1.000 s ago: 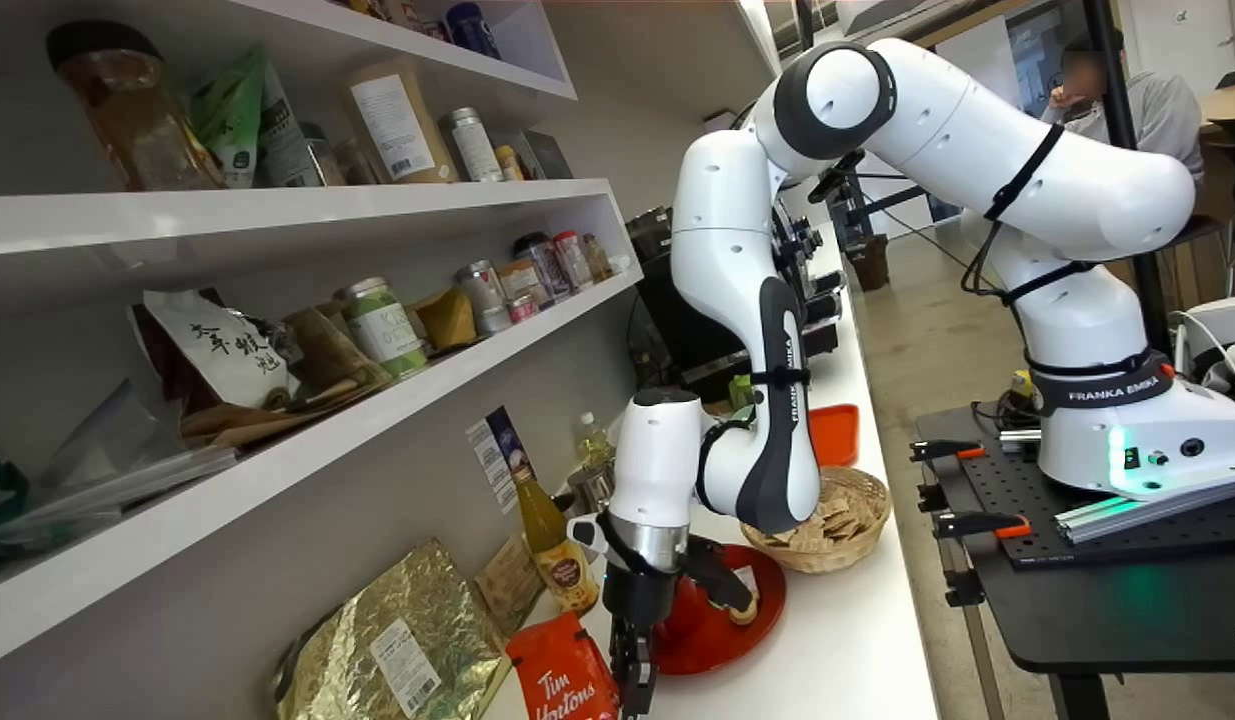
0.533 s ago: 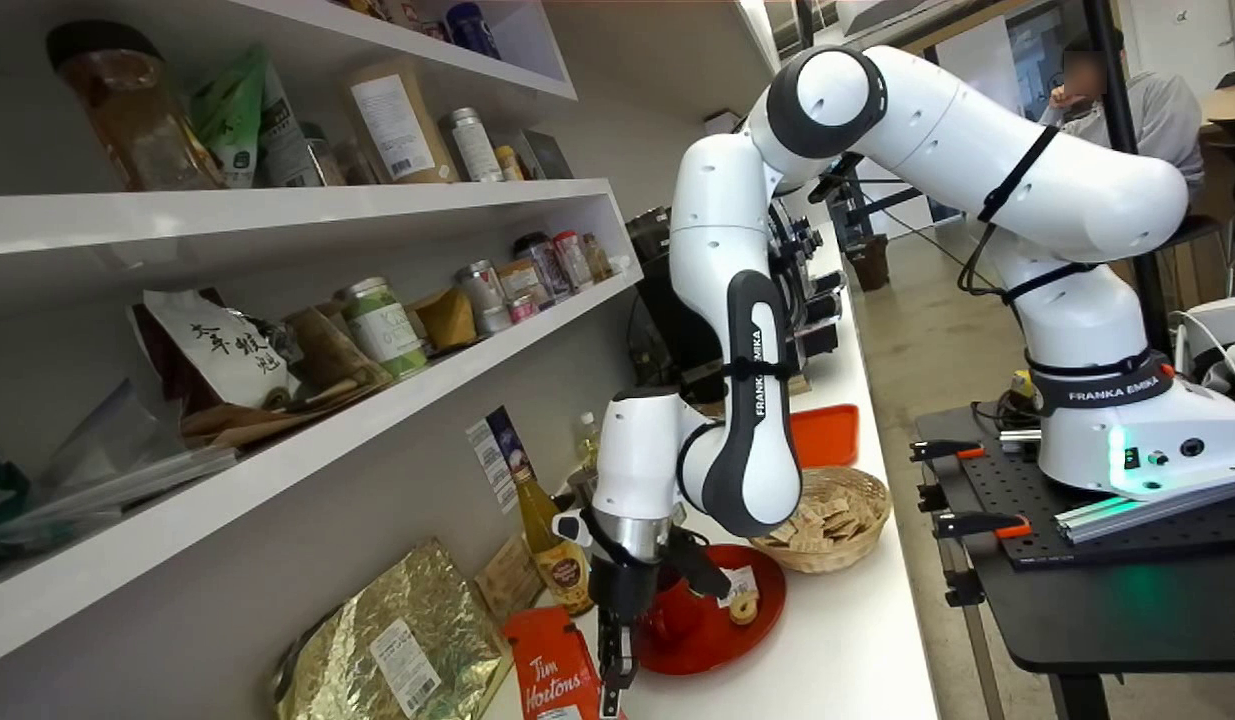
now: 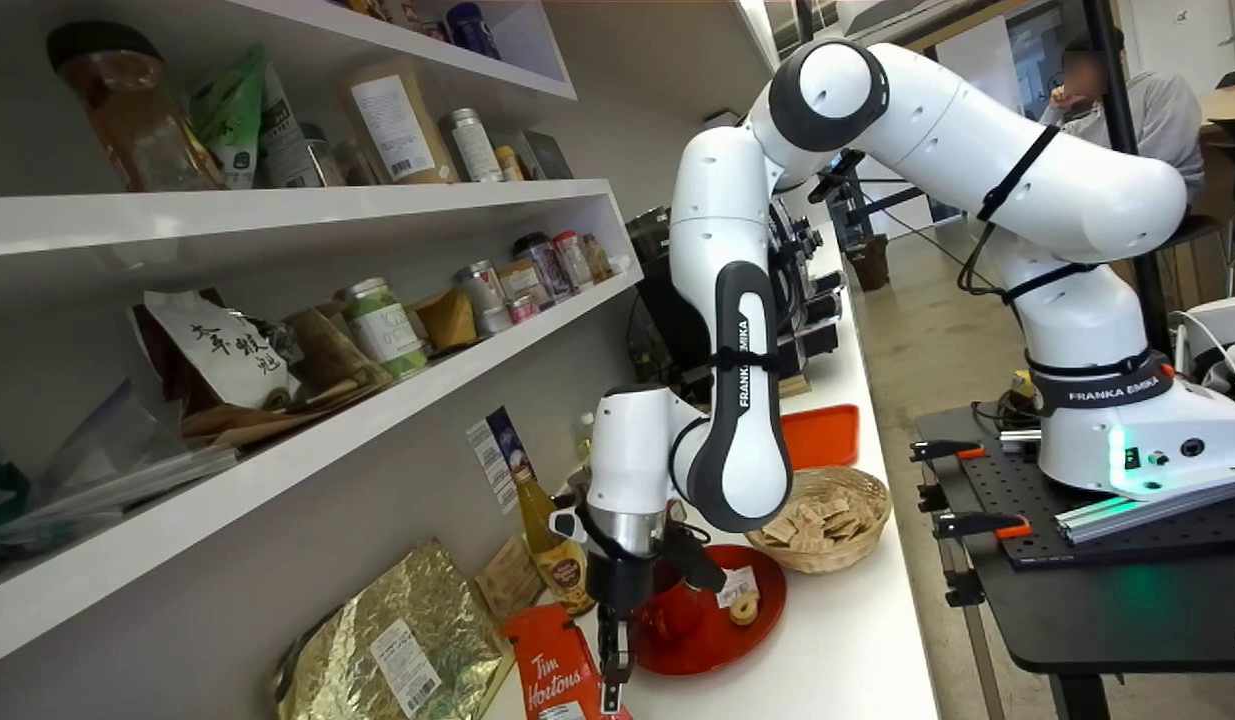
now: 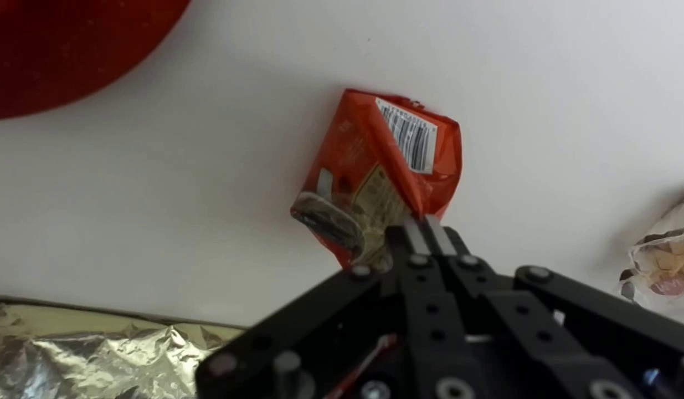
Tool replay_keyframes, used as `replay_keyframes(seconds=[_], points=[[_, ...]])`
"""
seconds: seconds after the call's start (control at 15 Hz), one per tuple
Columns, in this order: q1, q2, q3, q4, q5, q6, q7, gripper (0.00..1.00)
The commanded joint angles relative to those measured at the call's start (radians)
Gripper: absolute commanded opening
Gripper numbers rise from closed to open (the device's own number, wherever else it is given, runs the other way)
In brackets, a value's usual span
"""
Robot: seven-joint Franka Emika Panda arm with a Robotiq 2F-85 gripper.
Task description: Put the orange packet on the first bottom shelf
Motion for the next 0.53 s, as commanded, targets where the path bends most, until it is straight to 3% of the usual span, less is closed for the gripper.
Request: replay_keyframes(seconds=[0.0, 0.47], points=[[0.008, -0.130, 0.021, -0.089, 0.082, -0.096, 0.001, 0.01], [0.178, -0.439, -0.058, -0.250, 0.078, -0.264, 0.110, 0.01]])
